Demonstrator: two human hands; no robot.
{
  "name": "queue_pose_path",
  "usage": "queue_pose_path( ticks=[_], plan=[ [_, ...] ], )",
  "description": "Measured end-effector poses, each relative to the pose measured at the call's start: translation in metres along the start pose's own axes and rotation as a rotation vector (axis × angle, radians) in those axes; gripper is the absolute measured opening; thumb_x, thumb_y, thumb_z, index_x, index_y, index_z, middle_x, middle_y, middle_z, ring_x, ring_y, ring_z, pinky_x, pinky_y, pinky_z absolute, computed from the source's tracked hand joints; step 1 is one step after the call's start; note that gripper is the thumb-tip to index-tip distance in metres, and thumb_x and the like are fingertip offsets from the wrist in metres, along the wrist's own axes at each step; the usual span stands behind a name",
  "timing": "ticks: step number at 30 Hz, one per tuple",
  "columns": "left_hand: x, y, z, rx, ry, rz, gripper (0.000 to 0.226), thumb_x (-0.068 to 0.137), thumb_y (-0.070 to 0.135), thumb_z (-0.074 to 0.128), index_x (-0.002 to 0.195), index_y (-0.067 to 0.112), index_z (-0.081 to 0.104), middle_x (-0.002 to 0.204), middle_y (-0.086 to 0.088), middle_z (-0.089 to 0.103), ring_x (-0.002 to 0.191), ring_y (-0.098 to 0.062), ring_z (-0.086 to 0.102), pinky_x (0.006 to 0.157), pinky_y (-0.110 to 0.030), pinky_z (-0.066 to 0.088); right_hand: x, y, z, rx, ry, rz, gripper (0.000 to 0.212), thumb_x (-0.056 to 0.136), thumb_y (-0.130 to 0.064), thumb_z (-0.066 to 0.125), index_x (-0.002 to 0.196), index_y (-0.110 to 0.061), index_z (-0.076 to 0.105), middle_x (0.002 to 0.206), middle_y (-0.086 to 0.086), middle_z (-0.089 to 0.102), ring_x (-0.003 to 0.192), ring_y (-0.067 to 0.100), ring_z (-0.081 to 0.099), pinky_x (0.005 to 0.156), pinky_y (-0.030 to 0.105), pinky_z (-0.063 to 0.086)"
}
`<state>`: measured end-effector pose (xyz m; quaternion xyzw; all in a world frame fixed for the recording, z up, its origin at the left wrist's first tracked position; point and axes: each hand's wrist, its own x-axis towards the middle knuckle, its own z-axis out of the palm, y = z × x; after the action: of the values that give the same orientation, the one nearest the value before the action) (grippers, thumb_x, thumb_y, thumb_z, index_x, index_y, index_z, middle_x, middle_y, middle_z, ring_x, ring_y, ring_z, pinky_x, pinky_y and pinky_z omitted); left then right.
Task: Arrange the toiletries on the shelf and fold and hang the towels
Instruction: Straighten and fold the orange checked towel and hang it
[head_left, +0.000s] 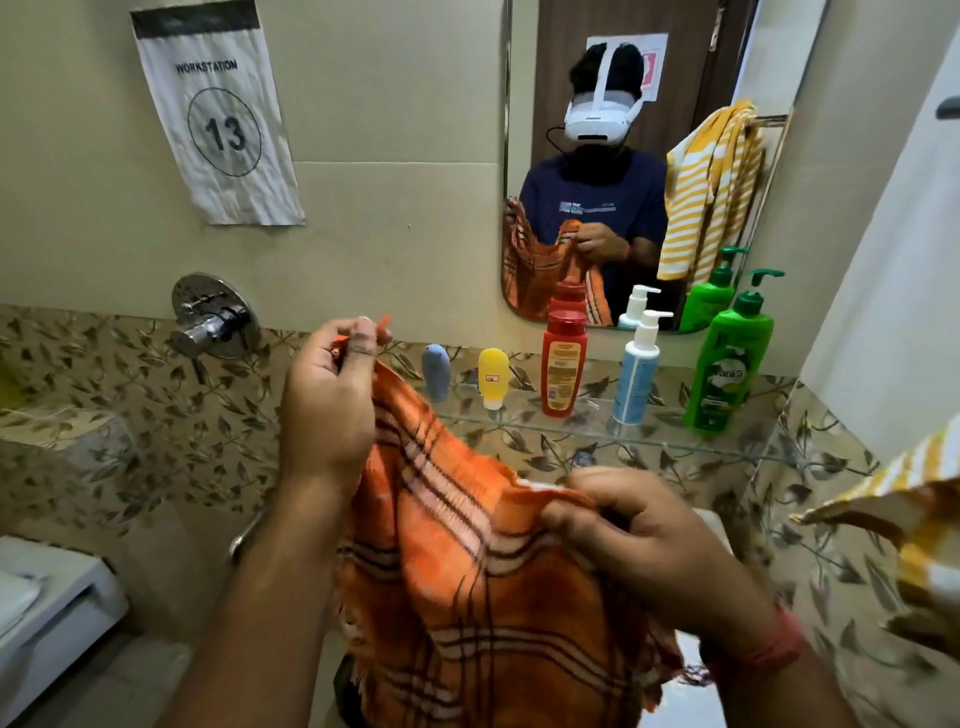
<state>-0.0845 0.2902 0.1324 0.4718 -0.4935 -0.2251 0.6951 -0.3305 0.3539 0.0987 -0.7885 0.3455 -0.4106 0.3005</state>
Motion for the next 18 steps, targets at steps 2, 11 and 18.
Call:
queue_pose_path(
  ticks=[2, 11, 18],
  plan=[
    [-0.015, 0.008, -0.001, 0.091, -0.169, 0.046, 0.032, 0.088, 0.064, 0.058, 0.093, 0.033, 0.066, 0.07, 0.014, 0.064, 0.058, -0.013, 0.057, 0.056, -0.043, 0.056, -0.003, -0.002, 0.008, -0.113, -0.021, -0.042, 0.048, 0.091, -0.048, 0.057, 0.066, -0.007, 0.059, 0.064, 0.0, 0.055, 0.062, 0.017, 0.054, 0.057, 0.041, 0.043],
    [-0.067, 0.014, 0.006, 0.028, -1.195, -0.099, 0.07, 0.065, 0.07, 0.077, 0.112, 0.023, 0.055, 0.113, 0.008, 0.067, 0.106, -0.011, 0.066, 0.085, -0.033, 0.055, -0.018, -0.014, 0.008, -0.199, 0.145, -0.208, 0.039, 0.092, -0.031, 0.06, 0.059, -0.014, 0.048, 0.06, -0.006, 0.043, 0.057, 0.013, 0.046, 0.052, 0.028, 0.033],
    [-0.091, 0.008, 0.009, 0.093, -1.193, -0.052, 0.023, 0.087, 0.04, 0.068, 0.096, 0.019, 0.068, 0.092, -0.004, 0.065, 0.086, -0.021, 0.064, 0.076, -0.036, 0.052, -0.04, -0.011, 0.002, -0.202, 0.146, -0.158, 0.031, 0.093, -0.03, 0.06, 0.064, -0.035, 0.05, 0.065, -0.017, 0.048, 0.061, 0.003, 0.05, 0.056, 0.018, 0.034]
  ],
)
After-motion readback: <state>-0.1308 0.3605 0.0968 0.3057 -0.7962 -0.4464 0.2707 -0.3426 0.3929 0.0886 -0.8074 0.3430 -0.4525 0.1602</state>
